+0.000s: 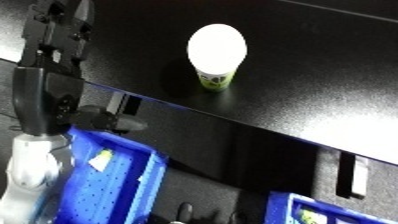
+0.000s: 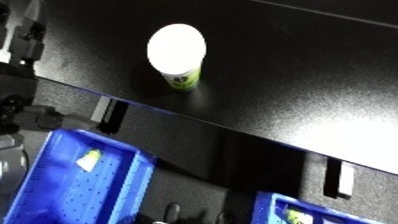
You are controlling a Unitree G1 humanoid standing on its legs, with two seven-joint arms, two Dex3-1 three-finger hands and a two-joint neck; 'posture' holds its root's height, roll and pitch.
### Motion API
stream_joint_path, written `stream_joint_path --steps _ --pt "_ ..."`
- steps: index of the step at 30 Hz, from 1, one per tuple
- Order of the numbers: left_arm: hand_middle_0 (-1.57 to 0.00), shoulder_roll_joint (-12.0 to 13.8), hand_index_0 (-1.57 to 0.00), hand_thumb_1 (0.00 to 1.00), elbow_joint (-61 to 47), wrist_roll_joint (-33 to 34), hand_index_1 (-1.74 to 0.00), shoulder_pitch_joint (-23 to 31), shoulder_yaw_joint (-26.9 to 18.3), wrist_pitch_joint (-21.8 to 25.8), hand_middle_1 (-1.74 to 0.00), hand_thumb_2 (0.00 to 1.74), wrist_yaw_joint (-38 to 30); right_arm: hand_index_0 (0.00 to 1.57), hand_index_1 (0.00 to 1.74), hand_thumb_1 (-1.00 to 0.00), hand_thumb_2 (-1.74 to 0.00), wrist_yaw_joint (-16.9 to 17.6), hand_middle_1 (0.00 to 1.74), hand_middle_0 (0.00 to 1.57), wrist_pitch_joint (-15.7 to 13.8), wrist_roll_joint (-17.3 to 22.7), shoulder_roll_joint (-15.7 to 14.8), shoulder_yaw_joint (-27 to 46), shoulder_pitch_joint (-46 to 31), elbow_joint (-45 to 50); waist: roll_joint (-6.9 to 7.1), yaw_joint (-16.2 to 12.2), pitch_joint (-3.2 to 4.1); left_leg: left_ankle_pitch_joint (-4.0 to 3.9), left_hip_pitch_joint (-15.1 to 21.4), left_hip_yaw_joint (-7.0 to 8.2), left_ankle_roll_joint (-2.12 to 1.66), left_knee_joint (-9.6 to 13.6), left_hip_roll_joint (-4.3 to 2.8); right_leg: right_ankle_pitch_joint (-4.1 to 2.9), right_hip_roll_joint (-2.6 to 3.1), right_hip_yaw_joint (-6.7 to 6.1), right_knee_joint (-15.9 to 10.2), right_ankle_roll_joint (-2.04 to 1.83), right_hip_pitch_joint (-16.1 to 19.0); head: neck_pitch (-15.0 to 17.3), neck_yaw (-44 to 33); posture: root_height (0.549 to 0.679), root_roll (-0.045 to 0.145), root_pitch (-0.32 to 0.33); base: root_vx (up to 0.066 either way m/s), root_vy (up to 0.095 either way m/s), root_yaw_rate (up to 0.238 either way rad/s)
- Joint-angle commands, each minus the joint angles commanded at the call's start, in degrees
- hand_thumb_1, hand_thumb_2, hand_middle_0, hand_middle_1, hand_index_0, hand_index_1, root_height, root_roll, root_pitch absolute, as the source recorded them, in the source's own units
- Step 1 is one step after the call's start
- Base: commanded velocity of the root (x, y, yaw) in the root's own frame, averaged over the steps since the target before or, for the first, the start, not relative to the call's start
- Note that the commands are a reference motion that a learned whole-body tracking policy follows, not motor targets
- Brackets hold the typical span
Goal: Pick up the object and place it into the box
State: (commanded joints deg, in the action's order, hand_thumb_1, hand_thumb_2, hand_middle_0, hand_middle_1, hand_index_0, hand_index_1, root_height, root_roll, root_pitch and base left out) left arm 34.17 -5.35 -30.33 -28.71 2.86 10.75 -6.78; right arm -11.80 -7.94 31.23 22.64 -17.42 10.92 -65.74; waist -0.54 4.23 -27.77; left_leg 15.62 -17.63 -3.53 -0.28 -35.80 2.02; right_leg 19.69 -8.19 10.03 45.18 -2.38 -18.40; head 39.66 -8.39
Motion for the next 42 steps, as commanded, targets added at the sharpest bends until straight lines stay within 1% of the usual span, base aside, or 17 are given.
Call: stream_joint_path --steps 5,12,25,35,42 --pt "0.00 1.15 0.00 0.00 4.36 -0.04 0.00 -3.41 3.12 -2.54 0.00 0.00 -2.33 0.00 0.00 0.00 0.00 -0.35 0.00 0.00 0.78 -0.14 0.73 -0.52 1.08 -0.04 -0.06 -1.10 -0.24 -0.01 -0.52 0.67 0.03 -0.53 -0.35 -0.12 0.37 -0.75 0.39 -0.04 -0.90 -0.67 -1.75 0.636 0.036 -0.066 -0.012 0.019 -0.073" --pt "0.00 1.66 0.00 0.00 11.64 -1.22 0.00 -8.43 7.39 -4.54 0.00 0.00 -3.41 0.00 0.00 0.00 0.00 -1.02 0.00 0.00 1.98 -0.25 1.28 -1.37 2.53 -0.08 0.14 -2.56 -0.44 0.10 -0.65 1.69 0.07 -1.06 -1.16 -0.29 0.86 -1.64 0.66 -0.18 -1.64 -1.41 -4.43 0.636 0.033 -0.067 -0.001 0.015 -0.068" --pt "0.00 -0.13 0.00 0.00 22.63 -0.64 0.00 -16.91 13.97 -6.31 0.00 0.00 -2.82 0.00 0.00 0.00 0.00 -0.62 0.00 0.00 3.80 -0.26 0.95 -2.51 5.83 0.22 0.77 -4.86 -0.97 0.67 -1.27 2.98 0.30 -2.46 -2.04 -0.40 1.60 -2.87 1.43 -0.16 -3.01 -3.16 -7.89 0.634 0.029 -0.066 0.002 0.006 -0.054" --pt "0.00 -1.37 0.00 0.00 25.56 0.57 0.00 -22.39 18.41 -8.03 0.00 0.00 -0.74 0.00 0.00 0.00 0.00 -0.02 0.00 0.00 4.77 -0.23 0.63 -3.24 7.10 0.59 1.24 -6.03 -1.50 1.39 -1.72 3.43 0.49 -3.71 -2.44 -0.31 1.72 -3.18 2.21 -0.32 -3.84 -4.03 -9.84 0.632 0.029 -0.066 0.007 -0.004 -0.038" --pt "-0.55 -2.54 -0.55 0.35 25.77 0.82 -0.61 -24.31 20.67 -9.68 -0.61 0.61 0.82 0.00 0.00 0.00 0.00 0.25 0.00 0.00 5.21 -0.46 0.35 -3.56 7.67 0.94 1.20 -6.67 -1.66 1.59 -1.68 3.63 0.56 -3.83 -2.42 -0.27 1.83 -3.44 2.17 -0.27 -3.88 -4.53 -10.59 0.632 0.030 -0.065 0.015 0.005 -0.028"
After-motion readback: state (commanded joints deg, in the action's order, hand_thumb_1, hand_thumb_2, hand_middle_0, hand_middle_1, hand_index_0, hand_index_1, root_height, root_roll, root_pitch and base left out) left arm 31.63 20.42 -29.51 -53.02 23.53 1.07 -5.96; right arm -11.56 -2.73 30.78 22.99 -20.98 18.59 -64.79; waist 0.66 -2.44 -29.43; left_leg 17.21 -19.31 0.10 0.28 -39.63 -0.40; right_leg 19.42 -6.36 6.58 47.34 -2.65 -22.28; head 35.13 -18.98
